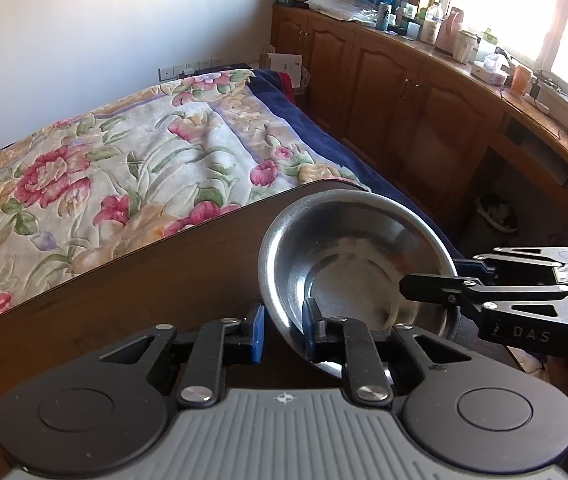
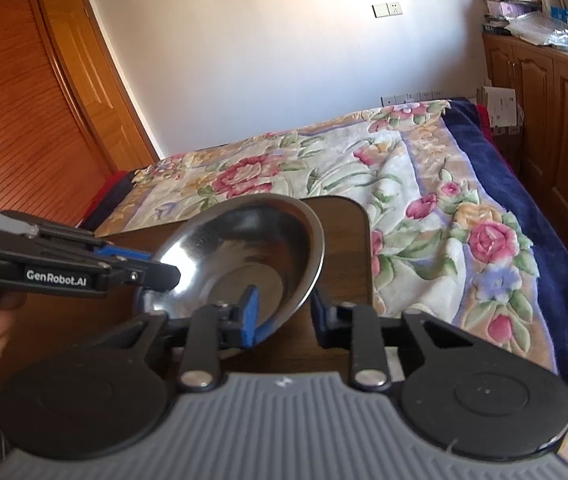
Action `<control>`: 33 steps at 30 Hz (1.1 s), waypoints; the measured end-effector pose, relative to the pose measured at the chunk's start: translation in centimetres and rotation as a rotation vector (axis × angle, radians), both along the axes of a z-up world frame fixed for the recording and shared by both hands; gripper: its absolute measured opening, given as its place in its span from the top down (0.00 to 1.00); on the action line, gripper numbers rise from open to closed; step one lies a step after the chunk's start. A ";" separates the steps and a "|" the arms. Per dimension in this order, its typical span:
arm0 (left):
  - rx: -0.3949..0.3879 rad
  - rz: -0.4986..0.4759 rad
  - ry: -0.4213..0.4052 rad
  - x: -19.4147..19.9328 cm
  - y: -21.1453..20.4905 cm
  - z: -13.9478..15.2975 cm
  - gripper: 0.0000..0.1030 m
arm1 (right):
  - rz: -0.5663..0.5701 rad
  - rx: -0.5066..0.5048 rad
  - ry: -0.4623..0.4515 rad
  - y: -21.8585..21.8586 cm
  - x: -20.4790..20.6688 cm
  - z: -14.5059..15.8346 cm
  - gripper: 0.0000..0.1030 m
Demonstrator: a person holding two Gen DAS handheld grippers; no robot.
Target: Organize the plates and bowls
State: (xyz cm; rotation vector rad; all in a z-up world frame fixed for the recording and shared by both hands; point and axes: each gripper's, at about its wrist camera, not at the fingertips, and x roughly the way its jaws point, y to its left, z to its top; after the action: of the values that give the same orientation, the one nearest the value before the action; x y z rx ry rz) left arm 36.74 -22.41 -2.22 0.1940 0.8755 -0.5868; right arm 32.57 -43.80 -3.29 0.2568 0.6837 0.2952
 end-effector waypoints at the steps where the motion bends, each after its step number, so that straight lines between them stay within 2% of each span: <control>1: 0.002 0.000 -0.002 -0.1 0.1 0.1 0.80 | -0.004 0.003 0.003 0.0 0.0 0.0 0.77; 6: -0.013 0.004 -0.025 -0.8 1.0 1.3 0.81 | -0.005 0.000 -0.003 0.4 -0.2 0.6 0.80; 19: -0.057 0.025 -0.135 -4.4 4.6 6.9 0.81 | 0.016 -0.035 -0.098 3.2 -2.3 5.8 0.80; 33: -0.097 0.047 -0.224 -9.5 9.2 10.4 0.81 | 0.048 -0.083 -0.177 6.8 -5.9 9.8 0.80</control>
State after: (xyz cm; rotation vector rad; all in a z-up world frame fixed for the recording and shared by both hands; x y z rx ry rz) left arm 27.22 -13.18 8.16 0.1479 0.6321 -0.5508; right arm 26.69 -37.01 6.55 0.1334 0.5262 0.3304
